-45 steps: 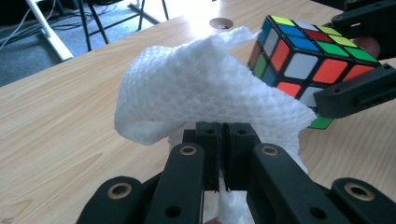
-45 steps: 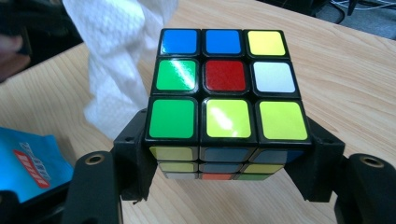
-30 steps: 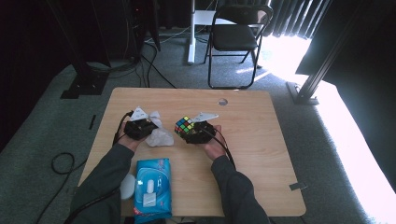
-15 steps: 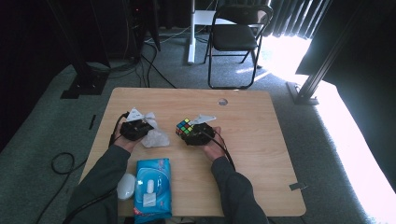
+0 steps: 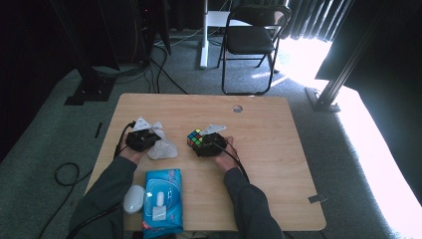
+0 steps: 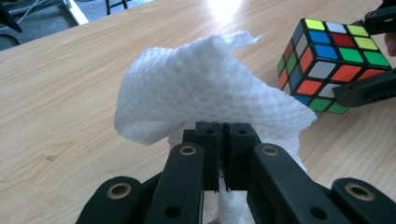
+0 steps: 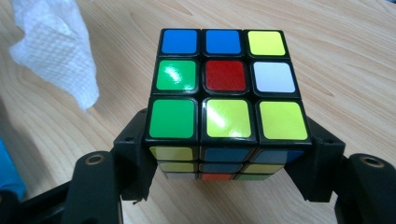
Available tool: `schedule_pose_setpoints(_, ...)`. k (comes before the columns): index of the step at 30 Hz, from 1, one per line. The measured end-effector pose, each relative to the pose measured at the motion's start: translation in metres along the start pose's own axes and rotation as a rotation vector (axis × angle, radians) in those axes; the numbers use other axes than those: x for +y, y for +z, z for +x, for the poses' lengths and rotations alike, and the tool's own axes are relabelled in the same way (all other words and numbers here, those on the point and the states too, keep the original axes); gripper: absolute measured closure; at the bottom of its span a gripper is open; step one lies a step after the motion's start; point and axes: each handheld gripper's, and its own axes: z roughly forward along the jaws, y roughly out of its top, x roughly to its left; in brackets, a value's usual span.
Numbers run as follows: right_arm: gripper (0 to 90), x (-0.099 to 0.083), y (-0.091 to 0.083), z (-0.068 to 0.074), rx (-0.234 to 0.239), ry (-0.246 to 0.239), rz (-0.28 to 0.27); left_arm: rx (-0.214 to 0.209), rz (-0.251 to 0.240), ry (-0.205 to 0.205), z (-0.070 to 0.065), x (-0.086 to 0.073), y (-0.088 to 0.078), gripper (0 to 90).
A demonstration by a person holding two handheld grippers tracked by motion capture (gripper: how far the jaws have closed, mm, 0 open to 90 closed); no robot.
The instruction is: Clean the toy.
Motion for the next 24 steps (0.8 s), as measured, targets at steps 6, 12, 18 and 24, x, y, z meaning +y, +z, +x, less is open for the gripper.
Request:
schedule_pose_setpoints(6, 34.1, -0.001, 0.005, 0.001, -0.006, 0.008, 0.003, 0.013, 0.015, -0.01, 0.003, -0.004, 0.002, 86.3)
schedule_pose_setpoints(12, 34.1, -0.001, 0.009, 0.004, -0.014, 0.005, 0.014, 0.019, 0.027, -0.016, 0.004, -0.007, 0.004, 86.0)
schedule_pose_setpoints(18, 34.1, -0.003, 0.013, 0.004, -0.018, -0.001, 0.027, 0.026, 0.038, -0.023, 0.005, -0.009, 0.005, 85.4)
schedule_pose_setpoints(24, 34.1, -0.005, 0.015, 0.003, -0.015, 0.003, 0.032, 0.03, 0.055, -0.026, 0.007, -0.012, 0.006, 84.3)
